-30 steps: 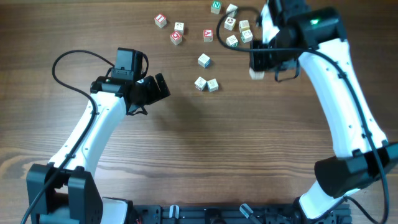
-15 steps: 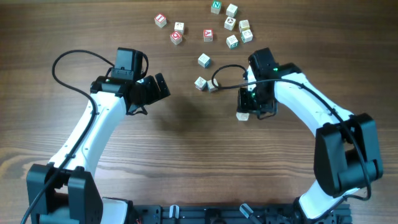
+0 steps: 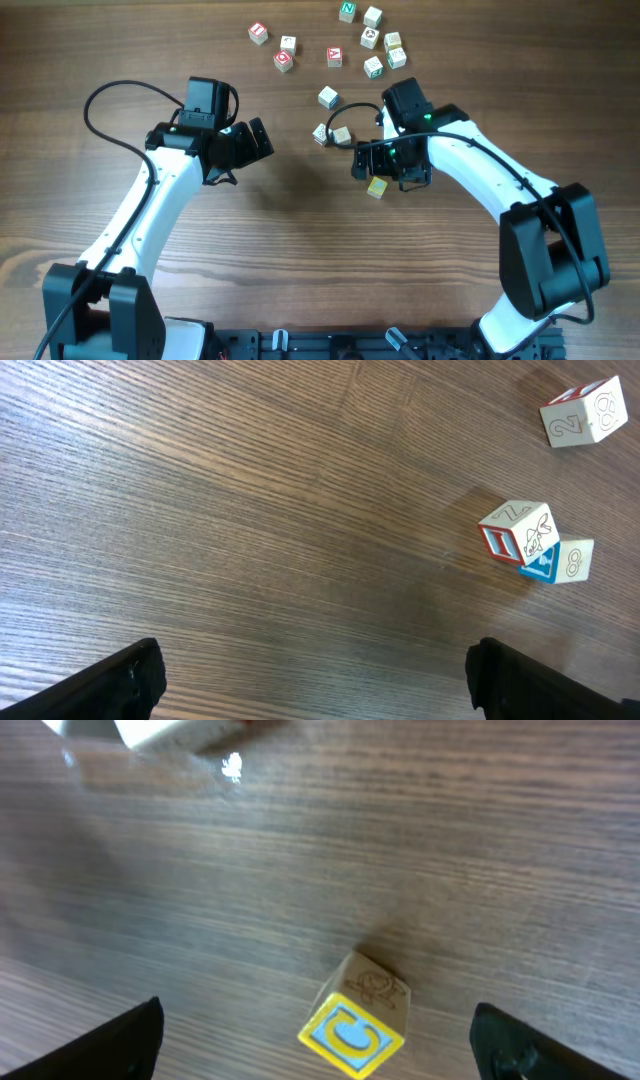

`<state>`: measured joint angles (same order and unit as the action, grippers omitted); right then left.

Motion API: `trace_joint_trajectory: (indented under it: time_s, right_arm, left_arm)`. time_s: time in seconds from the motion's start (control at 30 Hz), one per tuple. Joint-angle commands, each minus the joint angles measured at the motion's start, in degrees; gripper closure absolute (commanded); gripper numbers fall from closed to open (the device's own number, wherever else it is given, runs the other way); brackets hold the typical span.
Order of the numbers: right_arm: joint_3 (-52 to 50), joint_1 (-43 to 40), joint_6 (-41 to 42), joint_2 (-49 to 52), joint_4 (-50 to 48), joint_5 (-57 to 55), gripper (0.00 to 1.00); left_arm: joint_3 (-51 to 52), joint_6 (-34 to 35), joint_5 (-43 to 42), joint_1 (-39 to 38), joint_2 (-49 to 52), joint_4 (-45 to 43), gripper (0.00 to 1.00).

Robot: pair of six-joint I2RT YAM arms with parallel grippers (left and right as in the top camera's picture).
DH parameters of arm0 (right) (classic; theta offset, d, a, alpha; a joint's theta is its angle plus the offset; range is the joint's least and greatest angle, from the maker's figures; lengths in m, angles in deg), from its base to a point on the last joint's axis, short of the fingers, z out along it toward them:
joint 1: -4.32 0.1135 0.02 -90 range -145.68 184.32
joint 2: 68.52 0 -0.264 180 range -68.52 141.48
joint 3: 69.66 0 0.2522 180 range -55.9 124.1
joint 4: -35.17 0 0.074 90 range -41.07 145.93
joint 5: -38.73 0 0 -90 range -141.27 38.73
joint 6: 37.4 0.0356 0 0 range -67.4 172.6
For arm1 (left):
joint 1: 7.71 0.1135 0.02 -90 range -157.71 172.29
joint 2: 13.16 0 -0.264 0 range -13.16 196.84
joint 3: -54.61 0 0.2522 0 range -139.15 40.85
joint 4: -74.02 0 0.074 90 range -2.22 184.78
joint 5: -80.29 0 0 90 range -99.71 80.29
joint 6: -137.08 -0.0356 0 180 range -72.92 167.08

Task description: Form a circle

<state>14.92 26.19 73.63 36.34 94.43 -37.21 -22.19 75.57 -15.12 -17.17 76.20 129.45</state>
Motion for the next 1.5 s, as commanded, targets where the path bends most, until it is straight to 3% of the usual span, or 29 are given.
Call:
trace_joint_trajectory:
  time_s: [0.0,0.33,0.5,0.77,1.03,1.47]
  right_arm:
    - [5.49,-1.29,2.62,-2.73,4.76,-9.79,0.0]
    - [8.9,-7.28,16.85,-18.93,15.89,-13.09,0.0]
    - [8.87,-7.28,18.08,-25.83,17.75,-13.07,0.0]
    - [7.96,-7.28,17.09,-23.61,16.02,-13.7,0.01]
    - [-2.29,-7.28,33.35,-21.81,13.97,-17.18,0.0]
    - [-15.28,-7.28,39.47,-21.79,-0.52,-17.14,0.01]
  left_arm:
    - [0.11,-1.09,0.55,0.35,-0.07,0.0,0.0]
    - [0.11,-1.09,0.55,0.35,-0.07,0.0,0.0]
    - [0.11,-1.09,0.52,0.35,-0.07,0.0,0.0]
    - [0.11,-1.09,0.52,0.35,-0.07,0.0,0.0]
    - [0.11,-1.09,0.55,0.35,-0.07,0.0,0.0]
    - [0.11,-1.09,0.52,0.35,-0.07,0.0,0.0]
